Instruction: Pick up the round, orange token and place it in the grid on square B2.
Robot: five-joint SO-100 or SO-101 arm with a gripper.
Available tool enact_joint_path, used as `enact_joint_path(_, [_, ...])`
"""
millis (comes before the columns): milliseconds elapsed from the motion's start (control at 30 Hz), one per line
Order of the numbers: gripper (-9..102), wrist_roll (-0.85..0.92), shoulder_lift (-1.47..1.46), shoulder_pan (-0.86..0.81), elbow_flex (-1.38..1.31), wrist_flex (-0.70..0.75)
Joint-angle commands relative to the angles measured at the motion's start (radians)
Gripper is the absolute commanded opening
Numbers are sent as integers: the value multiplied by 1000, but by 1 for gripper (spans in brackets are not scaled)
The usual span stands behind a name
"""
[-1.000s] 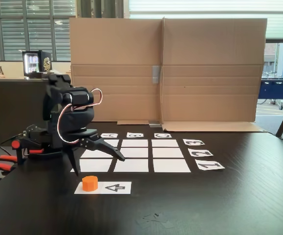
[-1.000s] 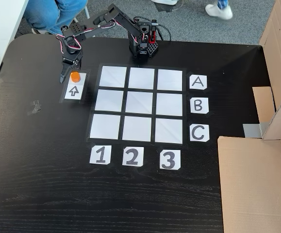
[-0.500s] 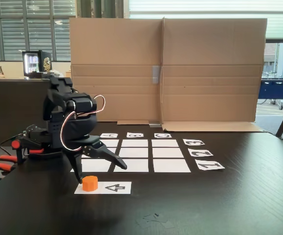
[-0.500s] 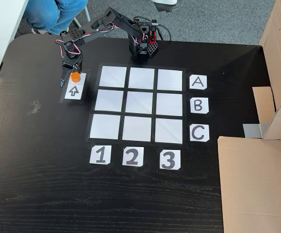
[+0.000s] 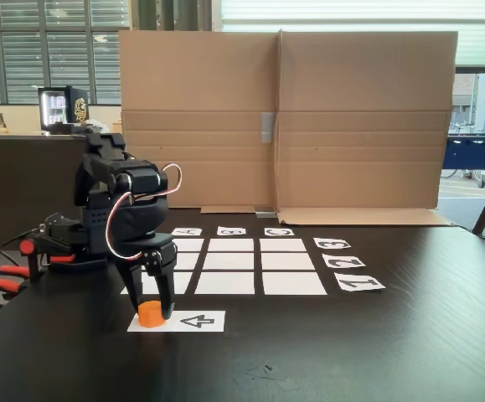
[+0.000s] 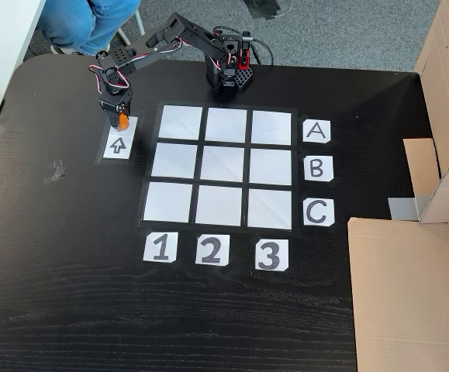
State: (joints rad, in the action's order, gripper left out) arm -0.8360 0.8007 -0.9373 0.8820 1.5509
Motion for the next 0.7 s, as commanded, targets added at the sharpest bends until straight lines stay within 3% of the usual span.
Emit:
enact_joint_path(0, [-1, -15, 11, 5, -46, -6])
enact_joint_path(333, [-1, -78, 287, 37, 14, 5])
enact_joint_path(667, [-1, -130, 687, 209, 155, 14])
